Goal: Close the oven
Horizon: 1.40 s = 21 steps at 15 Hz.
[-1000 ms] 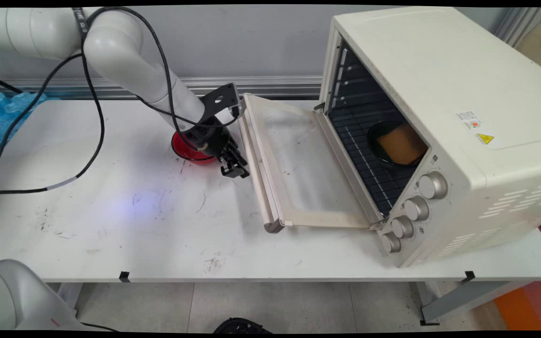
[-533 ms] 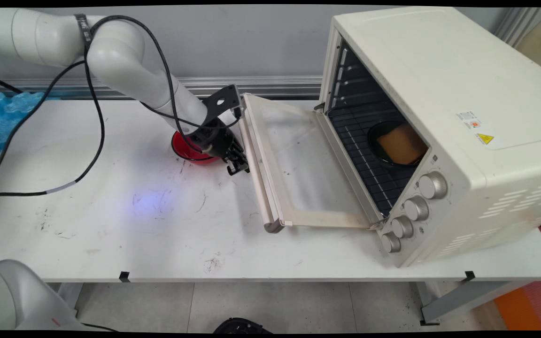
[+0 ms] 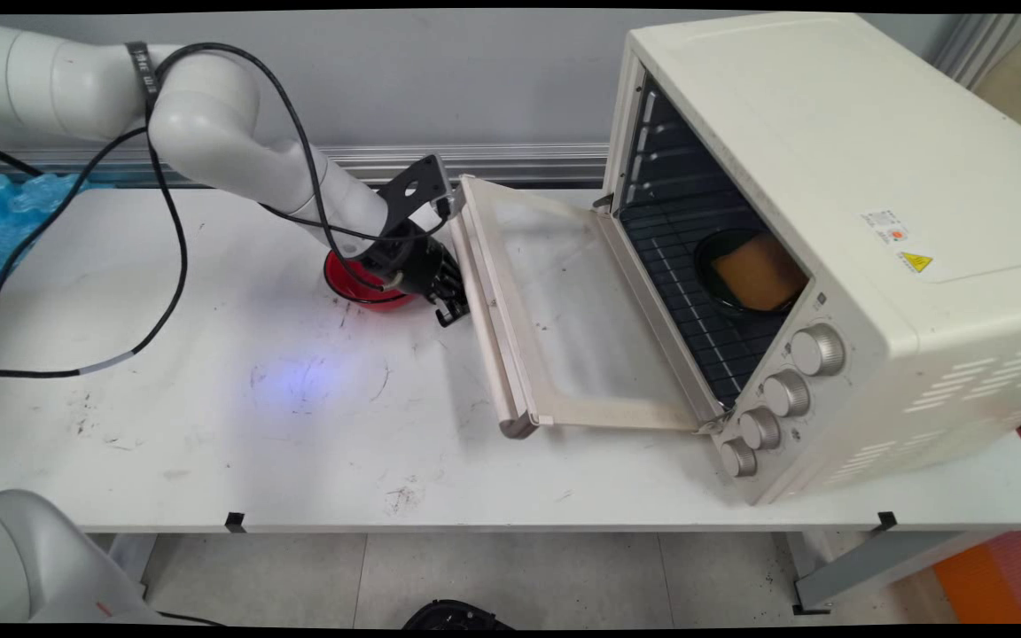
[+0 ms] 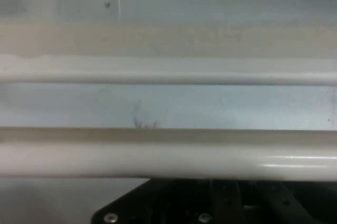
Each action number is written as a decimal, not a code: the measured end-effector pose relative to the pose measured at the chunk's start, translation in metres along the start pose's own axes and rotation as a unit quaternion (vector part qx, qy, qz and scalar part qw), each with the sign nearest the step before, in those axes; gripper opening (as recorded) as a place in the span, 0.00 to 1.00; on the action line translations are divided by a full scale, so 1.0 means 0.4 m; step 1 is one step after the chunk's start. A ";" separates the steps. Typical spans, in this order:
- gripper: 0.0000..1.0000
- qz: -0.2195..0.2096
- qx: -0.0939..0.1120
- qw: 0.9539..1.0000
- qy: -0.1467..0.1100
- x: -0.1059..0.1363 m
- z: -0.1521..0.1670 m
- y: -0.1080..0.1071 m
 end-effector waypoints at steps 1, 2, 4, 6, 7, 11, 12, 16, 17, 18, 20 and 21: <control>0.00 -0.001 0.002 1.000 0.005 -0.001 -0.002 0.001; 0.00 -0.002 0.003 1.000 0.011 -0.001 -0.004 0.002; 0.00 -0.002 0.004 1.000 0.023 0.000 -0.007 0.003; 0.00 -0.003 0.005 0.999 0.034 0.002 -0.012 0.001; 0.00 -0.003 0.006 0.999 0.040 0.005 -0.015 -0.001; 0.00 -0.002 0.006 0.998 0.064 0.017 -0.027 -0.009; 0.00 -0.002 0.006 0.998 0.070 0.022 -0.030 -0.012; 0.00 -0.001 0.004 0.996 0.092 0.043 -0.038 -0.019; 0.00 -0.001 0.003 0.995 0.098 0.050 -0.040 -0.021; 0.00 -0.001 0.002 0.994 0.105 0.058 -0.041 -0.022; 0.00 0.000 -0.001 0.993 0.115 0.071 -0.043 -0.025; 0.00 0.000 -0.002 0.993 0.119 0.077 -0.045 -0.026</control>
